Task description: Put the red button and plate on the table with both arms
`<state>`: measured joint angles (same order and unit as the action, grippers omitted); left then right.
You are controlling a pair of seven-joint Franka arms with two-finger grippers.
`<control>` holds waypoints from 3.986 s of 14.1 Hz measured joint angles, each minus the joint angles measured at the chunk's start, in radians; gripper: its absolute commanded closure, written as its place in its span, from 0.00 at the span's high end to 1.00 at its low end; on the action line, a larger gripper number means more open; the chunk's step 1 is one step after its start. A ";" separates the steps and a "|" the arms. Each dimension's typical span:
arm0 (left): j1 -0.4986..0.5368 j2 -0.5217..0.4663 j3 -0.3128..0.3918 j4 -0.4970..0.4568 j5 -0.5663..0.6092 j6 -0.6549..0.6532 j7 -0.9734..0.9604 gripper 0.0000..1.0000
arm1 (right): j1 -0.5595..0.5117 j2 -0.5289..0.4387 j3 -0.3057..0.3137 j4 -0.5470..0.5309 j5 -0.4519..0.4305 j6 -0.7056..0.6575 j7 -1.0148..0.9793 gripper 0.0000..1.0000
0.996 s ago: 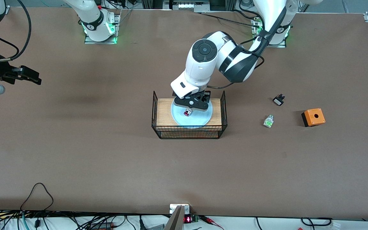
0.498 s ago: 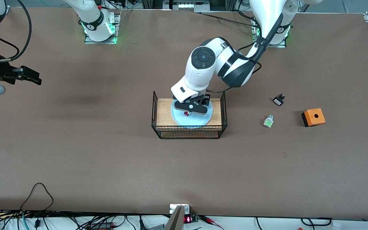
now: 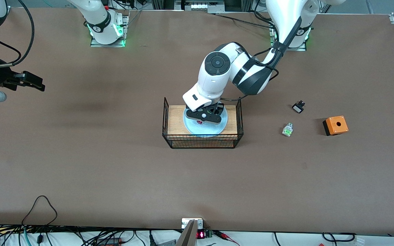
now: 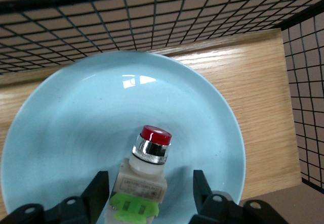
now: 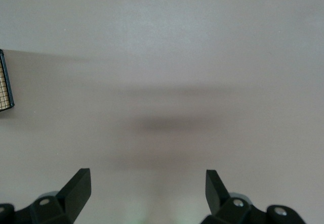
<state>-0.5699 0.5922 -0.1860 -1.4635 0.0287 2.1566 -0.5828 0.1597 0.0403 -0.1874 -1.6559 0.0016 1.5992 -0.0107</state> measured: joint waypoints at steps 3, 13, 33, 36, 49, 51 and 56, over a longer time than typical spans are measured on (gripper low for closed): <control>0.000 0.000 0.000 0.006 0.000 0.000 0.000 0.30 | 0.000 0.000 0.000 0.000 0.000 0.000 0.000 1.00; 0.005 -0.051 0.010 0.071 0.000 -0.113 -0.002 0.26 | 0.000 0.000 0.000 0.000 0.000 0.000 0.000 1.00; 0.438 -0.357 0.035 0.168 -0.050 -0.543 0.388 0.27 | 0.000 0.000 0.000 0.000 0.000 0.000 0.000 1.00; 0.529 -0.356 0.037 0.156 -0.042 -0.543 0.542 0.27 | 0.000 0.000 0.000 0.000 0.000 0.000 0.000 1.00; 0.616 -0.084 0.028 0.098 0.029 -0.421 0.784 0.32 | 0.001 0.025 0.000 0.000 0.000 0.001 0.000 1.00; 0.616 -0.027 0.028 0.094 0.029 -0.384 0.786 0.32 | 0.002 0.028 0.001 0.000 0.000 0.001 0.000 1.00; 0.633 0.044 0.029 0.026 0.030 -0.246 0.788 0.32 | 0.002 0.031 0.001 0.000 0.000 0.002 0.000 1.00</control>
<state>0.0634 0.6365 -0.1565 -1.4375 0.0589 1.9110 0.2047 0.1620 0.0717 -0.1864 -1.6562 0.0017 1.6007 -0.0105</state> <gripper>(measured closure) 0.581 0.000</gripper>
